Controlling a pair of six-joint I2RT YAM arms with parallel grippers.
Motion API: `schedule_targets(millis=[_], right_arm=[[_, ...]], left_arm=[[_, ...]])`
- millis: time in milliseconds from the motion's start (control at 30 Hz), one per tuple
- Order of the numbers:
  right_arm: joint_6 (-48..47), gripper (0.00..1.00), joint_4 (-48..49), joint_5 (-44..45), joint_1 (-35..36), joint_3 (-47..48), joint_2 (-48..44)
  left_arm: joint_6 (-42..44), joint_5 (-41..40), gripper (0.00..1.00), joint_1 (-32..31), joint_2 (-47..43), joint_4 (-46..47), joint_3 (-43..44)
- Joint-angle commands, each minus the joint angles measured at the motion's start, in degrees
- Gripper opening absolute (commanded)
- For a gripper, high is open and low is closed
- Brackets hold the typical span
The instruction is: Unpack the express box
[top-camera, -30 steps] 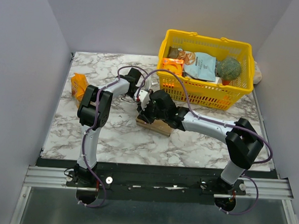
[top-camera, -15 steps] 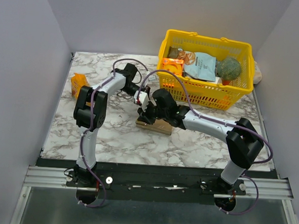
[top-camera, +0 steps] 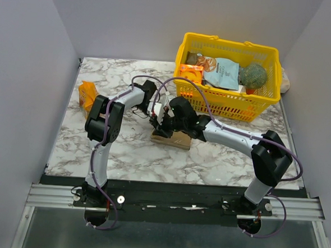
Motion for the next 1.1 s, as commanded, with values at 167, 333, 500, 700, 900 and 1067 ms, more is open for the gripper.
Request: schedule_targets(millis=[167,333,500,700,900,1067], right_arm=[[-6.66,0.0,-7.33,-6.83,-1.28,0.99,-2.92],[-7.1,0.0,-7.51,-6.93,-2.25,1.6,-2.22],[-5.7,0.0,-7.33,-6.4,-2.52,3.97,-1.86],[-4.73,0.01,-6.36,-4.91,-2.52,5.55,-0.29],[-2.01,0.0,-5.22,-5.43,-2.52,6.7,1.12],[1.51,0.0,-5.22,-4.21,-2.43,7.84,2.36]], left_arm=[[1.69,-8.2,0.0,-0.06,2.64,0.54,-0.35],[1.61,-8.2,0.0,-0.06,2.73,0.36,0.0],[1.69,-7.94,0.0,-0.06,3.07,0.27,-0.09],[1.52,-7.85,0.0,-0.06,3.43,0.27,0.26],[0.99,-7.93,0.0,-0.06,3.43,0.36,-0.08],[0.46,-8.02,0.0,-0.06,3.08,1.33,-0.97]])
